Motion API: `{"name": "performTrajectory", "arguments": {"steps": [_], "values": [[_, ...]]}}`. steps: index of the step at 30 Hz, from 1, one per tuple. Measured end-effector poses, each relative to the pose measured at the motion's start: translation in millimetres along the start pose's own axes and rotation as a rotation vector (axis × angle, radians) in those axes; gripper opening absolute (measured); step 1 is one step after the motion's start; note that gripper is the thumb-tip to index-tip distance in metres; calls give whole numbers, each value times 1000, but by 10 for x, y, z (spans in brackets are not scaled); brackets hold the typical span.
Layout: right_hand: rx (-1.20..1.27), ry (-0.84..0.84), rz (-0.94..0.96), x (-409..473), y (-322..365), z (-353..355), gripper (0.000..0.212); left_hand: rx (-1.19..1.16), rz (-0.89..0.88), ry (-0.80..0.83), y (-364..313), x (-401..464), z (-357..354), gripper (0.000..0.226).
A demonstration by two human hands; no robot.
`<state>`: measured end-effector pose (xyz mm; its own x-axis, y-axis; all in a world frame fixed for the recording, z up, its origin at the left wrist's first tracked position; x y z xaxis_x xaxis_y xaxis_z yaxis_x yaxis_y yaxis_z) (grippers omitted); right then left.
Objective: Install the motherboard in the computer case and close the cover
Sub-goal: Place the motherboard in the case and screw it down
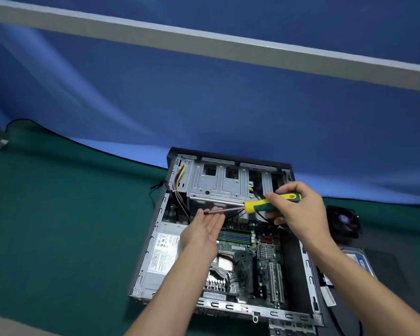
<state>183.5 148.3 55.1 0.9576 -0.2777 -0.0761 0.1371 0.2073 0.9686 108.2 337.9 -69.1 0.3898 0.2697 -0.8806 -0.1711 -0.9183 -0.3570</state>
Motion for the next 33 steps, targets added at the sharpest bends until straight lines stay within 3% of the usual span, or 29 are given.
{"name": "performTrajectory", "arguments": {"steps": [5, 8, 15, 17, 19, 21, 26, 33], "values": [[-39, -62, 10, 89, -83, 141, 25, 92, 167, 184, 179, -14, -92, 30], [-59, -83, 12, 132, -126, 207, 25, 342, 123, 230, 148, -44, -41, 34], [-324, -48, 89, 163, -281, 192, 24, 764, -559, 131, -605, -19, -95, 18], [-356, -10, 88, 129, -352, 113, 25, 948, -858, 92, -788, -80, -142, 20], [-390, 34, 91, 80, -414, 4, 26, 1215, -1254, -38, -949, -220, -170, 21], [-430, 88, 97, 11, -474, -124, 26, 1391, -1525, -144, -1006, -317, -163, 23], [-535, 244, 124, -238, -613, -468, 26, 1573, -1899, -105, -822, -284, -184, 23], [-622, 387, 125, -496, -758, -808, 27, 1645, -1878, -116, -807, -116, -221, 20]]}}
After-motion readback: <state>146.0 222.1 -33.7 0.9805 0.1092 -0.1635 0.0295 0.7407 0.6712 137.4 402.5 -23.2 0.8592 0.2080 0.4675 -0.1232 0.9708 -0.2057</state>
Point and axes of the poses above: each hand's wrist, its own x-axis towards the middle knuckle, its own z-axis out of the back of the hand, y = z × x, the point moved 10 cm from there along x, towards the middle knuckle, and after that the axes turned 12 degrees about -y, right-handed, at the moved point
